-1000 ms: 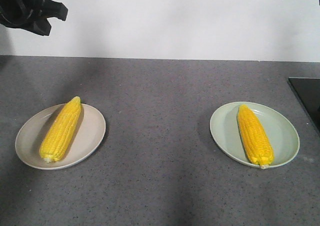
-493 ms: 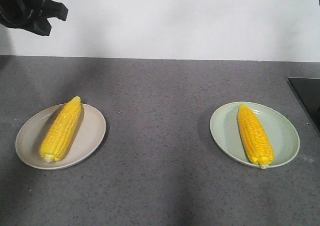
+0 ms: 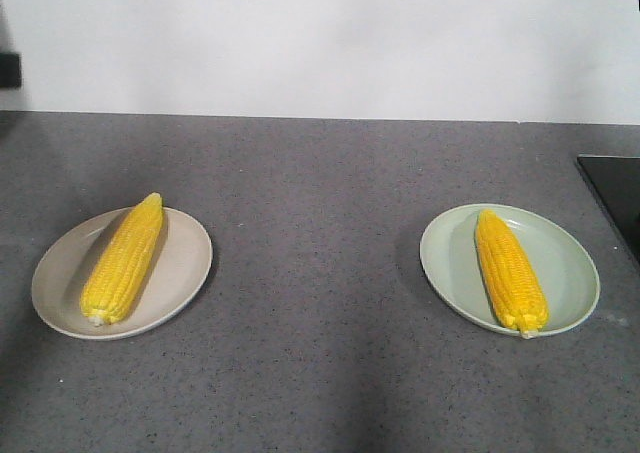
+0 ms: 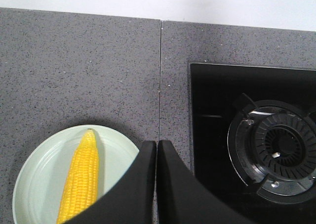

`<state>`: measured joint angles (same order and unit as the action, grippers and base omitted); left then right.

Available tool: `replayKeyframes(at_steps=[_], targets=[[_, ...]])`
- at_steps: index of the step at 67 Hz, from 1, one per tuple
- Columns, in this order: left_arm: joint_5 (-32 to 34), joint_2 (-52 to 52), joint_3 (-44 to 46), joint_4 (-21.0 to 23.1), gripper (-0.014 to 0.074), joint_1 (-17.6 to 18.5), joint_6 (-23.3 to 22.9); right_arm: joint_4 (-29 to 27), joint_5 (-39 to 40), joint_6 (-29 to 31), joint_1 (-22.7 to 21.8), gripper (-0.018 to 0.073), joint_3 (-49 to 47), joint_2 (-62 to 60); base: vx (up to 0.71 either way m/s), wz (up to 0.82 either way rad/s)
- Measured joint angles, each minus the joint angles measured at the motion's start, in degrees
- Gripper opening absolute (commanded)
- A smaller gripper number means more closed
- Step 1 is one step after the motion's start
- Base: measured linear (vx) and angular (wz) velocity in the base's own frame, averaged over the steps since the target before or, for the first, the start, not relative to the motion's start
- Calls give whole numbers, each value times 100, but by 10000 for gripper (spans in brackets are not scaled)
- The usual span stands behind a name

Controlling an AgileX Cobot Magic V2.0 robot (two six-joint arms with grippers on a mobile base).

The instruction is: Distribute corn equally

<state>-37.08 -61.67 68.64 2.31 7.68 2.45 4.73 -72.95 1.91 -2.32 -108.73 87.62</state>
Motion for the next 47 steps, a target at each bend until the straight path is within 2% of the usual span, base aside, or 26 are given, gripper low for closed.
replayKeyframes(at_steps=[9,28,47], targets=[[1057,1511,-1919,0,-7,-15,0,0,0,0,0,-9,0,0,0,0],[1658,4170,-5006,-110,-6,-81,-5,-2,0,0,0,-9,0,0,0,0],[2784,5729,-6874,-117,-6,-246,-381,-12,0,0,0,-9,0,0,0,0]])
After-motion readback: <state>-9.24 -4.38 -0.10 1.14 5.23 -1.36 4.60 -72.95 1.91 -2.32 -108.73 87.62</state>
